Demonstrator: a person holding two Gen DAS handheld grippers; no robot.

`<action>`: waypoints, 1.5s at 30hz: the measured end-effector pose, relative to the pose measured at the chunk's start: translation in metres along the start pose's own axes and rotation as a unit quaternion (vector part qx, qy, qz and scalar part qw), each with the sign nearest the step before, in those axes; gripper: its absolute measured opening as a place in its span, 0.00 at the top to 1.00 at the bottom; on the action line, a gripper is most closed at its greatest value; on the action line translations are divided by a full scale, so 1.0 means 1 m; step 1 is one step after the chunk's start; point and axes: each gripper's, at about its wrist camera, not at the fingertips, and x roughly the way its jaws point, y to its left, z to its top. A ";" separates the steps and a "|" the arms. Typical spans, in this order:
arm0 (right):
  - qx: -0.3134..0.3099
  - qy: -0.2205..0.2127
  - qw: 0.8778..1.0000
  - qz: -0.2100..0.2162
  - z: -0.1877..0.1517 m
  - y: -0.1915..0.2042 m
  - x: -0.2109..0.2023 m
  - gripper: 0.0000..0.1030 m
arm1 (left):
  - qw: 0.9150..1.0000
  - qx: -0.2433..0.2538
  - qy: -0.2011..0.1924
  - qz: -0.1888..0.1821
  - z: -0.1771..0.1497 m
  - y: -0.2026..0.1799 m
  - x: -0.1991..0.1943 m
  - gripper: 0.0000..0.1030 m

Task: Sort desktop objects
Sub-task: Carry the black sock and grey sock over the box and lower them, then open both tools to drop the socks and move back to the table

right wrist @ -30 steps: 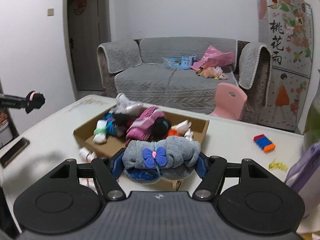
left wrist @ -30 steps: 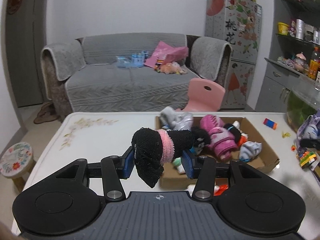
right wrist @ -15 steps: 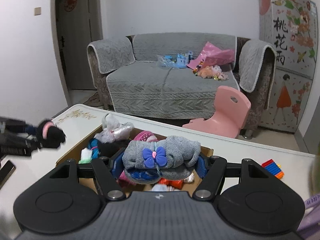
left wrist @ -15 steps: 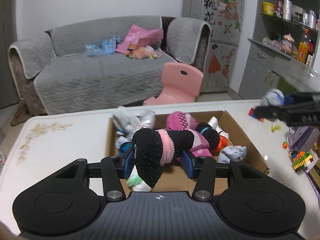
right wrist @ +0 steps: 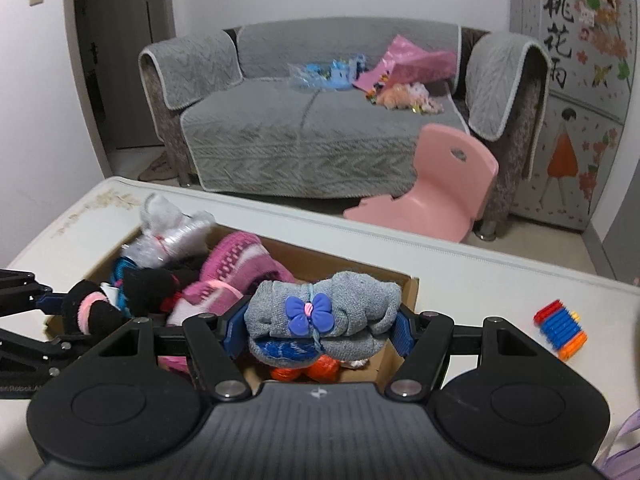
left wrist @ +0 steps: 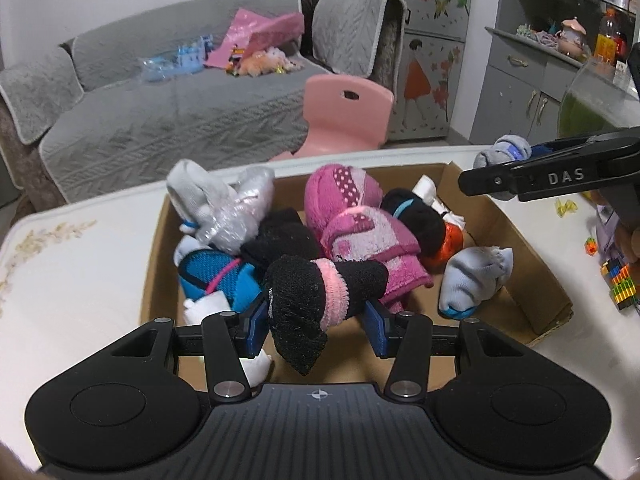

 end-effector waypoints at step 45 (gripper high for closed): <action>0.002 0.002 1.000 -0.021 -0.011 -0.004 0.014 0.20 | 1.000 0.004 0.003 -0.019 -0.018 -0.001 -0.002 0.24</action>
